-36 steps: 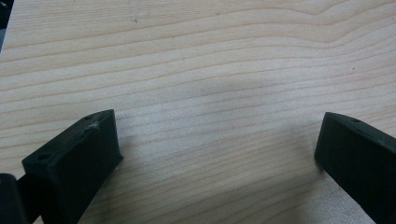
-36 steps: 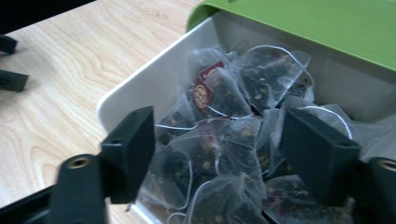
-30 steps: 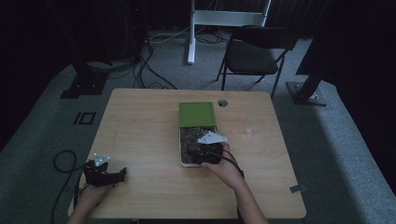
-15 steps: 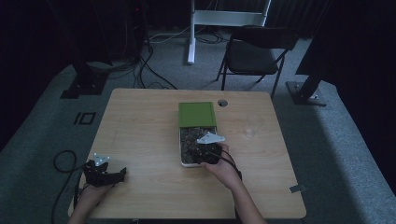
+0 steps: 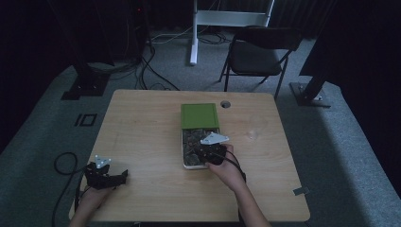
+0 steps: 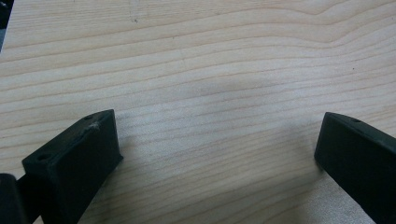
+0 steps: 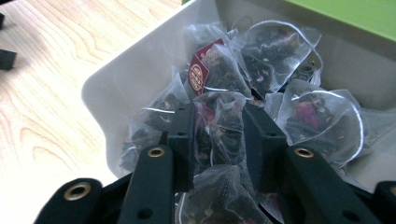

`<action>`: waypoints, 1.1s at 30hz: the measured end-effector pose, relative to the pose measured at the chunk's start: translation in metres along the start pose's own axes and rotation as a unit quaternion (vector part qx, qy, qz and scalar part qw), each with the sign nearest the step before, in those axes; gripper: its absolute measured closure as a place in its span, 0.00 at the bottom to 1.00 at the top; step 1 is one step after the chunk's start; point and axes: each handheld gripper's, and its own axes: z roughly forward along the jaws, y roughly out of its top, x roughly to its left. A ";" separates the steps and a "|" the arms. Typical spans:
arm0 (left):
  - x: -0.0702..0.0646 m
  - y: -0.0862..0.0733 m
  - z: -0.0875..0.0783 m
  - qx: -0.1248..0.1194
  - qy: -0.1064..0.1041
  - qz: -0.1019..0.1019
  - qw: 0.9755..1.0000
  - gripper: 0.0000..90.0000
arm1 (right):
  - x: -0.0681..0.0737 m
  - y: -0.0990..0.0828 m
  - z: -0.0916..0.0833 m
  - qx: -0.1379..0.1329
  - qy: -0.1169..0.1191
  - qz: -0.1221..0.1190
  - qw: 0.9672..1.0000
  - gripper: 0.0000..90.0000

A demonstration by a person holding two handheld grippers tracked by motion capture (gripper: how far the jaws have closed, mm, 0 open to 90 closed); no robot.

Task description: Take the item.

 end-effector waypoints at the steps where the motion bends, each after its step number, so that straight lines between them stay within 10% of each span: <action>1: 0.000 0.000 0.000 0.000 0.000 0.000 1.000 0.01 | -0.001 0.000 -0.001 -0.004 -0.001 0.003 1.000 0.87; 33: 0.000 0.000 0.000 -0.001 0.000 0.000 1.000 0.01 | -0.009 0.017 -0.023 -0.045 0.012 0.022 0.999 0.88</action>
